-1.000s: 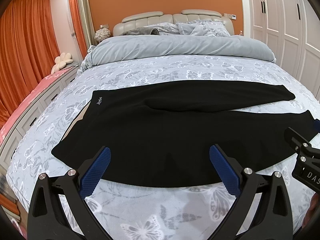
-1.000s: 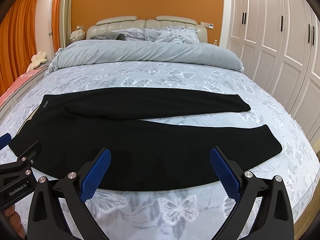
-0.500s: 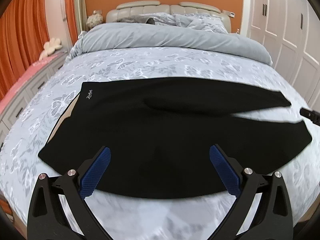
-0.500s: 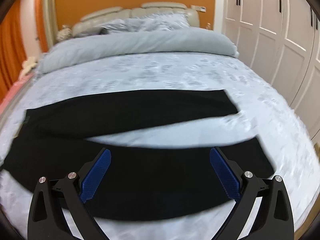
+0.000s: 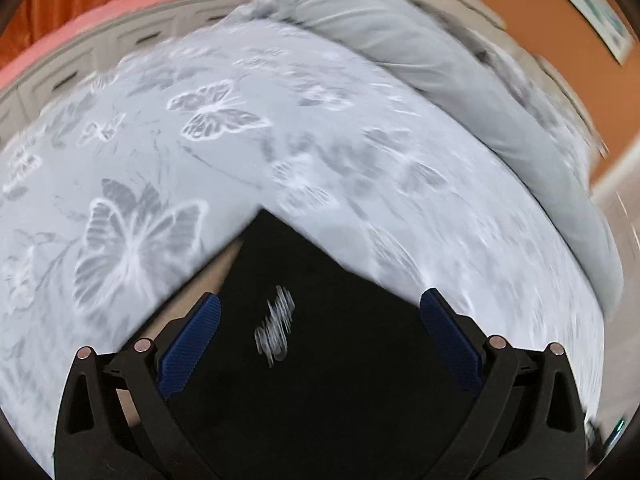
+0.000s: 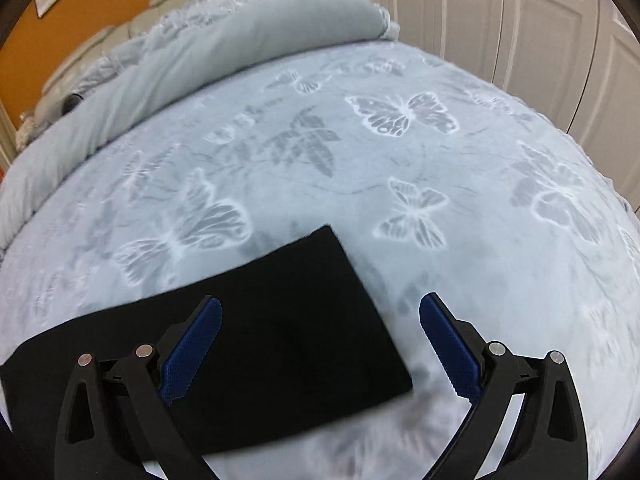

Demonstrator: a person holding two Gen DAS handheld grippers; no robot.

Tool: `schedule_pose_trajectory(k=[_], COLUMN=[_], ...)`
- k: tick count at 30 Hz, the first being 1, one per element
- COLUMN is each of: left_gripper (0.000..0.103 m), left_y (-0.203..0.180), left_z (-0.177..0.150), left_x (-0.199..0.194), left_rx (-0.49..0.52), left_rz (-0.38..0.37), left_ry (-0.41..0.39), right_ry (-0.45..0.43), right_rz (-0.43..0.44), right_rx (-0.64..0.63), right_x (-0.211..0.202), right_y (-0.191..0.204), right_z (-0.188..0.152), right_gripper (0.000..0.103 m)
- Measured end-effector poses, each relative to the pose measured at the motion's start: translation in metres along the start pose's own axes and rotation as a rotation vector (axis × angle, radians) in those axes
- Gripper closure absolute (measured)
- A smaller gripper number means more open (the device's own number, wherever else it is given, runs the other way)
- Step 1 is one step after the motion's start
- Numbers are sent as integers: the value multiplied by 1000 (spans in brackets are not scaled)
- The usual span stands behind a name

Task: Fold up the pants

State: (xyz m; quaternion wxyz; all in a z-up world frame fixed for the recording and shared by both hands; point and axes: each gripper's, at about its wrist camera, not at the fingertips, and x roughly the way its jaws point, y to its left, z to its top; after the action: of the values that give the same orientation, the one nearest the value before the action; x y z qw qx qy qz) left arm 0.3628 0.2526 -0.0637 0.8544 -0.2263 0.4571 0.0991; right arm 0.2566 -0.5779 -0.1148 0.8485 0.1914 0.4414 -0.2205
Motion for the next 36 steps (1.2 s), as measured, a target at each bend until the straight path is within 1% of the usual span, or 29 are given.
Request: schedule_pose_trajectory(k=[1,2,3,4,6,7,8,9,10,11,12,13,14,15,16,18,19,20,22,23,25,26,27,29,31,33,34,35,36], left_gripper=[5,5,5,5,5,5,6,10,18,42,66,77,86,88,89,93,93,93,93,93,93,93,93,92,92,90,90,86,81], left_y=[3,5,4,3,-3,-6,-8,-14,-17,-20,-22,-20,-18,-18,-18,-11,-5,3,13,16,30,39,42,61,82,109,118,132,140], left_z=[7,12,15,16,18,17,17,15,13,13,13,14,16,16,16,17,17,15,7,1,-15,-29,-39,-69,-91,-117,-127,-141,-150], left_x=[17,27,37,45,62,70,73,77,76,75,69,64,50,35,21,-16,-34,-61,-93,-109,-144,-164,-174,-194,-201,-197,-194,-185,-176], left_rx=[-14,-15,-9,8,63,89,109,156,187,215,238,228,207,212,219,203,192,188,205,212,235,253,265,295,305,296,287,269,257], left_rz=[0,15,47,64,103,126,141,174,196,211,158,114,79,82,68,10,-30,-82,-108,-126,-161,-175,-180,-172,-162,-132,-117,-97,-86], left_ry=[35,53,57,55,76,83,73,58,49,39,50,60,49,16,-7,-55,-75,-100,-124,-132,-153,-162,-164,-160,-131,-81,-64,-32,-4], right_ry=[8,17,22,21,31,35,30,22,13,8,17,13,-25,-53,-82,-144,-181,-215,-251,-278,-305,-316,-327,-320,-273,-218,-198,-157,-126], right_rz=[-7,-15,-26,-37,-57,-51,-40,-25,-11,34,90,117,107,115,130,174,198,224,264,279,314,322,332,338,320,299,291,269,263], right_rx=[-10,-26,-42,-53,-77,-80,-85,-92,-102,-108,-94,-78,-100,-122,-132,-122,-124,-132,-144,-160,-165,-169,-182,-222,-254,-264,-264,-259,-246], right_x=[7,15,22,25,33,36,38,38,36,32,28,22,8,-5,-19,-56,-76,-99,-132,-155,-184,-194,-204,-219,-222,-217,-214,-204,-198], right_y=[3,8,12,14,22,24,29,32,35,38,39,39,44,47,48,44,41,39,33,28,14,9,3,-15,-31,-47,-51,-61,-68], right_z=[3,5,7,8,8,7,5,4,2,1,2,2,2,2,2,1,0,-3,-11,-20,-37,-44,-54,-79,-108,-140,-149,-166,-176], right_gripper=[6,6,6,6,6,6,10,24,48,69,92,91,92,92,92,92,92,92,92,92,92,92,92,92,91,91,90,89,84])
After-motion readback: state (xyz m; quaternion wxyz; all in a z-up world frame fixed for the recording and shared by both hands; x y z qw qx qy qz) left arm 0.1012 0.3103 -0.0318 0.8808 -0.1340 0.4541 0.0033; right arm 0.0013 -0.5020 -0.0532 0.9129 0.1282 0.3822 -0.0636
